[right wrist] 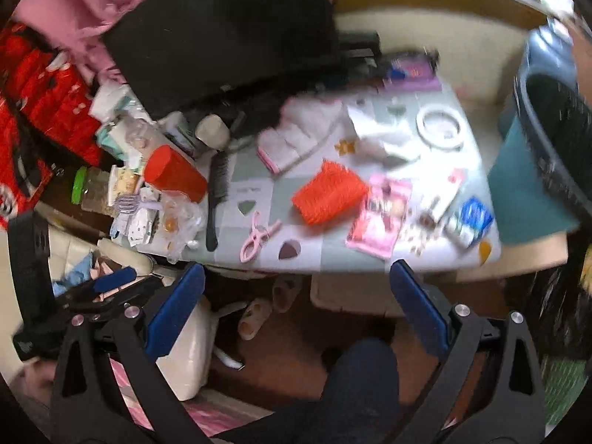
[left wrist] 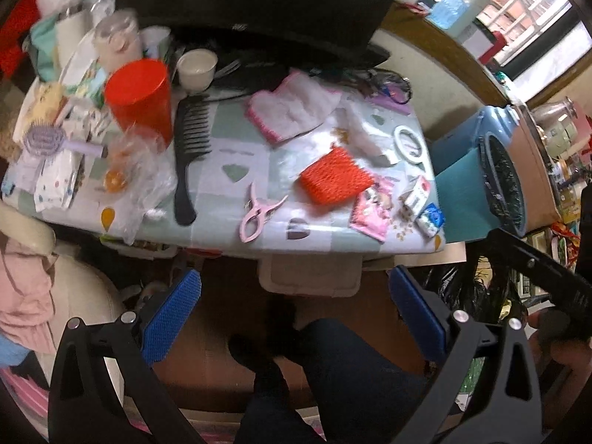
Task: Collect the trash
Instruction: 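Grasp the orange mesh net with the right gripper while the left gripper grasps the pink clothespin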
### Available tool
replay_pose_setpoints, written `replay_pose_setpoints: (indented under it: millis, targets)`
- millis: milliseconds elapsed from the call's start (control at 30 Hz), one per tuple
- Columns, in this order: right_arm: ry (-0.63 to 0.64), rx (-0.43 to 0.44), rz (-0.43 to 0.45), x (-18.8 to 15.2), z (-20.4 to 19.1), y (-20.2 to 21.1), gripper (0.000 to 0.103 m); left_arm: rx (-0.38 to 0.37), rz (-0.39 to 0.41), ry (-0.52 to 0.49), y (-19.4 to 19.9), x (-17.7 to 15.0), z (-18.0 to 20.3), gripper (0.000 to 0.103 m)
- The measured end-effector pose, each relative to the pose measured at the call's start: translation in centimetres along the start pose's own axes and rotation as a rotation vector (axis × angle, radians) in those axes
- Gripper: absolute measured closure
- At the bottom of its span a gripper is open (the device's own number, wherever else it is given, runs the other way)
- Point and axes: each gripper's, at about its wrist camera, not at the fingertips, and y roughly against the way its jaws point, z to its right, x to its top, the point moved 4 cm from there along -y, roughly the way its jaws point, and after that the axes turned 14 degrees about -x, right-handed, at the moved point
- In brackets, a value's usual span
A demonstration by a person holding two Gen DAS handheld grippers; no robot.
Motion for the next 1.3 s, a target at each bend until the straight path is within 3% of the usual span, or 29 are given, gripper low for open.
replay_pose_setpoints:
  millis: [233,500,833,1133,1233,1300]
  targets:
    - [-0.043,0.0,-0.061,0.7,0.0,-4.5,0.004,0.01,-0.052,-0.004,-3.6,0.9,-3.1,0.005]
    - [-0.09,0.013,-0.148,3.9,-0.6,-11.3,0.004,0.047,-0.134,-0.056,-10.8,3.6,-3.9,0.005]
    - [0.013,-0.063,-0.177,9.6,-2.7,-18.9,0.004,0.107,-0.188,0.015,-16.7,5.6,-7.8,0.005]
    - [0.1,-0.135,-0.219,9.8,-3.6,-23.6,0.004,0.113,-0.25,0.059,-19.9,5.4,-9.9,0.008]
    - [0.149,-0.151,-0.214,9.4,-4.1,-24.6,0.01,0.115,-0.255,0.052,-20.4,5.3,-9.9,0.012]
    - [0.175,-0.154,-0.218,9.0,-4.3,-25.1,0.02,0.128,-0.252,0.034,-20.7,5.4,-9.6,0.014]
